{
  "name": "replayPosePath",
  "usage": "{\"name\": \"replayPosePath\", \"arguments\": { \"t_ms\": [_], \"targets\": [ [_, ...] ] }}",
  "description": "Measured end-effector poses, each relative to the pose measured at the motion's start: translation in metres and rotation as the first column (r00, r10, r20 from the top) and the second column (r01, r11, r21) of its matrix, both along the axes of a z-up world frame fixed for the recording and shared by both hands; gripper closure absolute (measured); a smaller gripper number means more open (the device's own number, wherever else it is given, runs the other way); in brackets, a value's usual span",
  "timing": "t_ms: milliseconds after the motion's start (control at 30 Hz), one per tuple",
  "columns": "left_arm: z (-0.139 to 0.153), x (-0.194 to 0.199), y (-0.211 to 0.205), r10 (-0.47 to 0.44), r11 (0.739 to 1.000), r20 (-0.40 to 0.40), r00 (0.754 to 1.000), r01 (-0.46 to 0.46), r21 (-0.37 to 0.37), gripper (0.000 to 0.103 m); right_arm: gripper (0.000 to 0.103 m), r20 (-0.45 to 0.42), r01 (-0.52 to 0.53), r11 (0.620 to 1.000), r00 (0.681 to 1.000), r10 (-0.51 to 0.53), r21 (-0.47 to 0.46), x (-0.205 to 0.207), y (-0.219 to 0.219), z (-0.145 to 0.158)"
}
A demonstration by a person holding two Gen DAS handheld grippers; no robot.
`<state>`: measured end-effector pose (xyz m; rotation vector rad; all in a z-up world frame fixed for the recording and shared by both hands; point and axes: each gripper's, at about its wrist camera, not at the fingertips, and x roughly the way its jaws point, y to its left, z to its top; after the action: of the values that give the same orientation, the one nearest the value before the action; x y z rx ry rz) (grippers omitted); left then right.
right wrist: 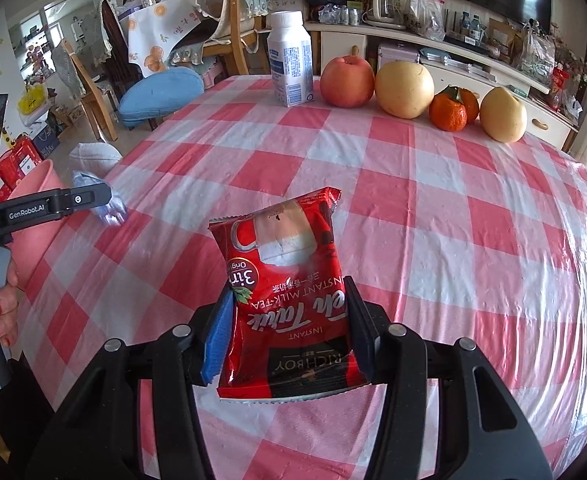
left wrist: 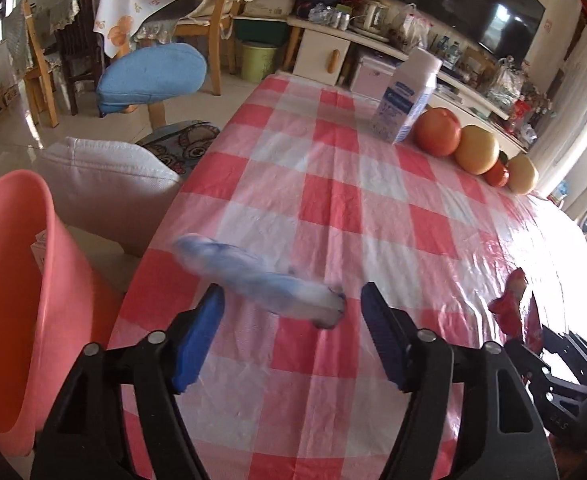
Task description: Collect trash
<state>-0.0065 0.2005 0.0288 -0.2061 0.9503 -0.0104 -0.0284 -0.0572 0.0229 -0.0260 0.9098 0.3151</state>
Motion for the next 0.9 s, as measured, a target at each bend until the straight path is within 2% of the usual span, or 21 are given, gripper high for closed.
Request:
{"name": "replayPosePath", "arguments": {
  "t_ms": [133,267,400,600,767,833,900],
  "targets": [
    [-0.006,0.003,0.011,0.058,0.995,-0.014,0.998,-0.059,-0.076,0.025,0.05,-0.009,-0.009,1.0,1.0,0.01,0.004,0.001,0.001,-0.006],
    [-0.01,0.006,0.01,0.036,0.991,-0.002,0.999,-0.036,-0.131,0.025,0.05,-0.019,-0.02,1.0,1.0,0.021,0.023,0.003,-0.001,-0.012],
    [-0.015,0.012,0.001,0.009,0.989,0.007,1.0,-0.008,-0.146,0.025,0.05,-0.028,-0.034,0.999,0.999,0.035,0.035,0.003,-0.002,-0.016],
    [-0.018,0.022,-0.013,-0.019,0.992,0.012,1.0,0.021,-0.126,0.022,0.05,-0.035,-0.029,0.997,0.999,0.031,0.071,0.005,-0.013,-0.016],
    [0.003,0.016,-0.013,-0.085,0.99,0.05,0.995,0.09,-0.11,0.017,0.049,-0.044,-0.022,0.995,0.999,0.026,0.094,0.006,-0.022,-0.017],
    [0.011,0.014,-0.009,-0.079,0.995,0.074,0.994,0.083,-0.047,0.013,0.049,-0.048,-0.019,0.995,0.999,0.024,0.103,0.008,-0.025,-0.019],
    [0.008,0.017,-0.004,-0.055,0.998,0.055,0.997,0.054,0.023,0.012,0.049,-0.051,-0.02,0.993,0.998,0.027,0.12,0.01,-0.027,-0.019]
  ]
}}
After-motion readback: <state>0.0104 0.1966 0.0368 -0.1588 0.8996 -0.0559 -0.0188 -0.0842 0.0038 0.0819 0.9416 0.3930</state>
